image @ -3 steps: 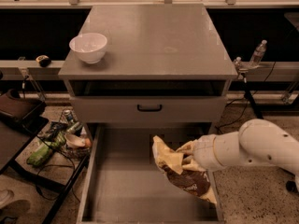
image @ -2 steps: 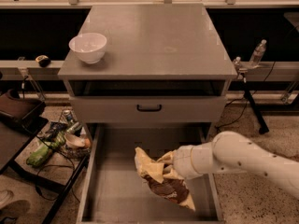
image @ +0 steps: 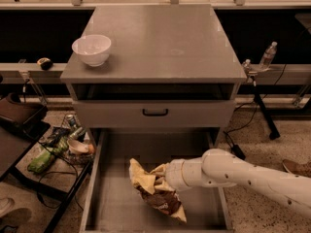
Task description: Place brown chip bag into middle drawer
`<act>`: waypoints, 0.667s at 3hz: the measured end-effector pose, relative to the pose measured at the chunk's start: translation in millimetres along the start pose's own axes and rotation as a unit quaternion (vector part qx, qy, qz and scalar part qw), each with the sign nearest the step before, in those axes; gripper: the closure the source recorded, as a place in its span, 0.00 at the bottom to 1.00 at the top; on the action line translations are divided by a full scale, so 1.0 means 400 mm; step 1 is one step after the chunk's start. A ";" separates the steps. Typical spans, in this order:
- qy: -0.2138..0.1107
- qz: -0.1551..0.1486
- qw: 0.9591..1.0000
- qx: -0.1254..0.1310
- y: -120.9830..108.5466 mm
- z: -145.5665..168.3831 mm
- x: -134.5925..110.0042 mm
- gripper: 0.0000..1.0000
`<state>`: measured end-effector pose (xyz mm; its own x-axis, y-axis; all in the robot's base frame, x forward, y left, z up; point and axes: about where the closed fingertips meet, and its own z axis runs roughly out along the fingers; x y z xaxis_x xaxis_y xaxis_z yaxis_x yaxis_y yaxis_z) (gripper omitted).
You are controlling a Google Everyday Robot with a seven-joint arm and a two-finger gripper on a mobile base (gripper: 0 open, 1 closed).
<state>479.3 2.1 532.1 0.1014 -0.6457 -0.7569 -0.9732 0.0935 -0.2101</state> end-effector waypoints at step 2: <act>0.000 0.000 1.000 0.000 0.000 0.000 0.000 0.17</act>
Offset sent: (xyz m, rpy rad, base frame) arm 0.0000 0.0000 0.0000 0.0000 0.0000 0.0001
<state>479.2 2.1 532.1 0.1014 -0.6456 -0.7569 -0.9732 0.0934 -0.2101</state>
